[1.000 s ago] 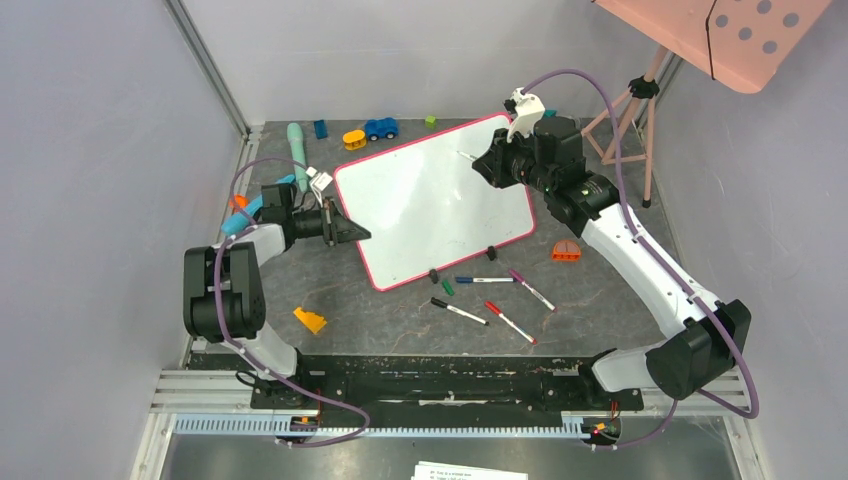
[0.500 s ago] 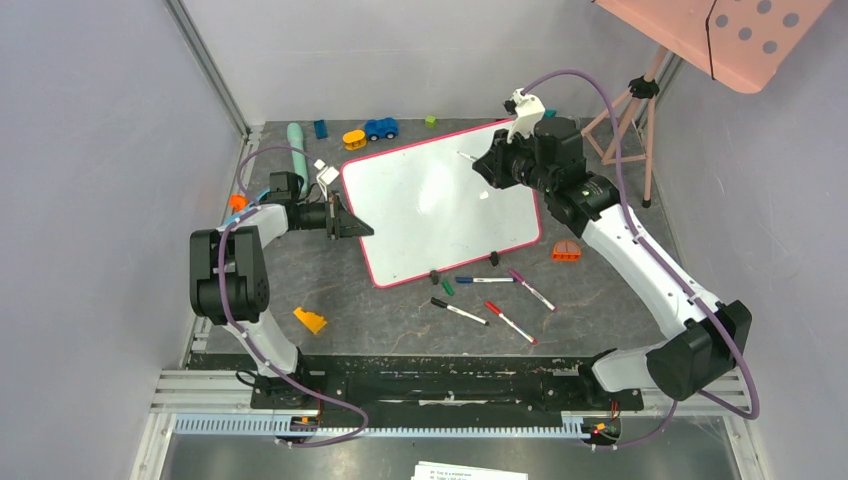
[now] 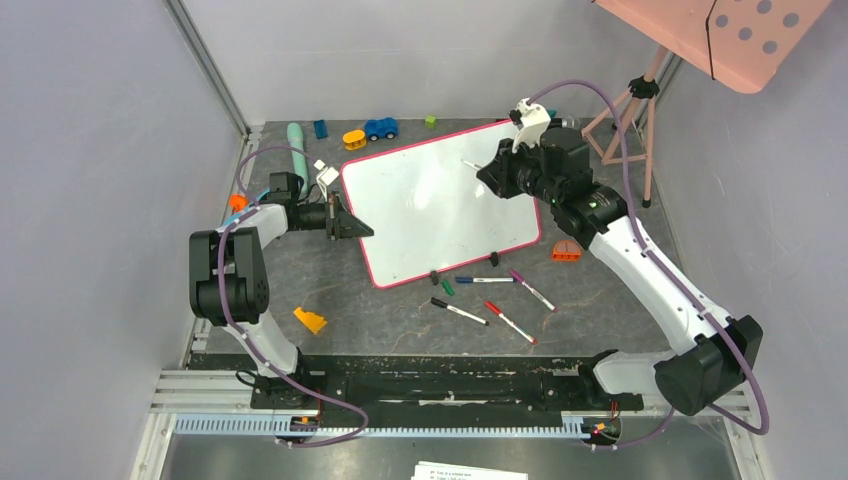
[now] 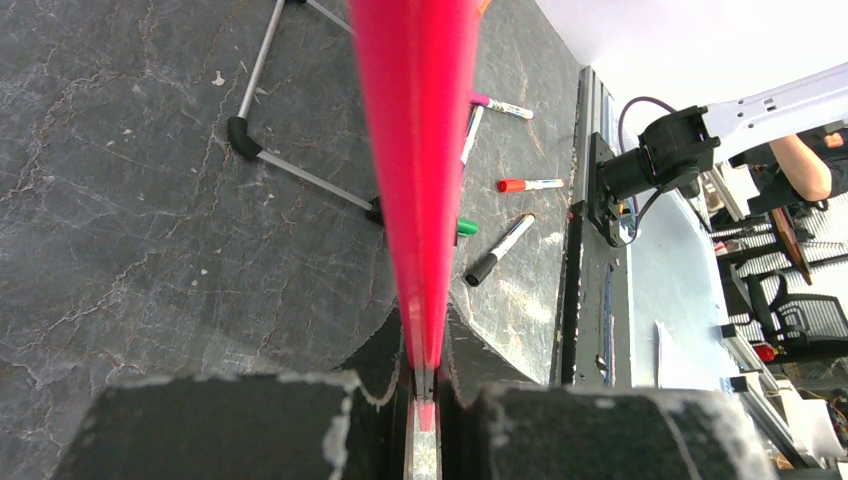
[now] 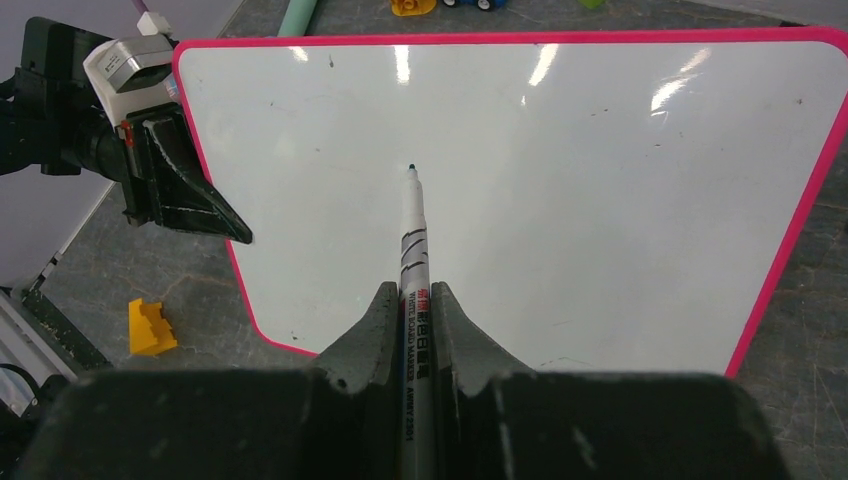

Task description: Write a sentence on the whiteboard

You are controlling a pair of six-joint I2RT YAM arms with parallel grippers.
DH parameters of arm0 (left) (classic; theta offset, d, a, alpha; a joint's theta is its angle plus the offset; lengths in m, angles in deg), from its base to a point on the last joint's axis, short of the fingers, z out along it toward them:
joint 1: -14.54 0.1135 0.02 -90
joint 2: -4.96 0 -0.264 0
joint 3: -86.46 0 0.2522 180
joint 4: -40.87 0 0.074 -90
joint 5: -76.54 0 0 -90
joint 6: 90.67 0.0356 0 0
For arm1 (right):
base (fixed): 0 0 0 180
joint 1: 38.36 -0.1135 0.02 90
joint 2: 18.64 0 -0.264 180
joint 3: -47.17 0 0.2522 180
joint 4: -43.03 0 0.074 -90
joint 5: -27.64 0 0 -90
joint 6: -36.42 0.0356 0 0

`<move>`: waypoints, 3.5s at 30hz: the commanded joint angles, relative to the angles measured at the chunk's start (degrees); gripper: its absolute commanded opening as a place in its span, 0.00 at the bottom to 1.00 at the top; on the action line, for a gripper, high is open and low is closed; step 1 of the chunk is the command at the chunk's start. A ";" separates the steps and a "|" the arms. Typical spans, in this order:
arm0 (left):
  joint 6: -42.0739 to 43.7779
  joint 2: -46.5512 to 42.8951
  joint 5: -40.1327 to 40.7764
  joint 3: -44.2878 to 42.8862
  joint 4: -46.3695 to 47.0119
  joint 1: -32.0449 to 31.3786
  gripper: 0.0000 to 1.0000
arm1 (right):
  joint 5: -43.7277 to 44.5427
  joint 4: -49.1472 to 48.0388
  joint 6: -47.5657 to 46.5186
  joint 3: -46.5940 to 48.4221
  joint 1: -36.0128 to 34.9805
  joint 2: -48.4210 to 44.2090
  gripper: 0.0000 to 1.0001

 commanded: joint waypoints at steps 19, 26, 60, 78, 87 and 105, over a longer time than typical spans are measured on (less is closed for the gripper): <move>2.77 0.96 3.63 1.39 -6.94 -2.90 0.02 | 7.62 4.72 0.07 12.50 -9.88 7.61 0.00; 2.43 -0.26 6.84 1.67 -6.96 -5.61 0.02 | 7.90 5.19 -0.92 16.50 -12.25 10.58 0.00; -27.52 -1.31 9.43 5.83 25.62 -5.65 0.02 | 10.38 5.20 -3.40 19.15 -12.24 12.78 0.00; -24.11 0.36 7.22 2.21 22.20 -5.66 0.67 | 11.19 5.36 -4.02 21.23 -12.26 14.42 0.00; -28.75 -0.63 6.39 4.91 29.55 -5.65 0.93 | 11.24 5.36 -4.23 20.32 -12.26 13.44 0.00; -56.46 0.74 13.70 16.49 70.14 -6.10 0.84 | 12.60 5.18 -4.89 17.54 -12.19 10.19 0.00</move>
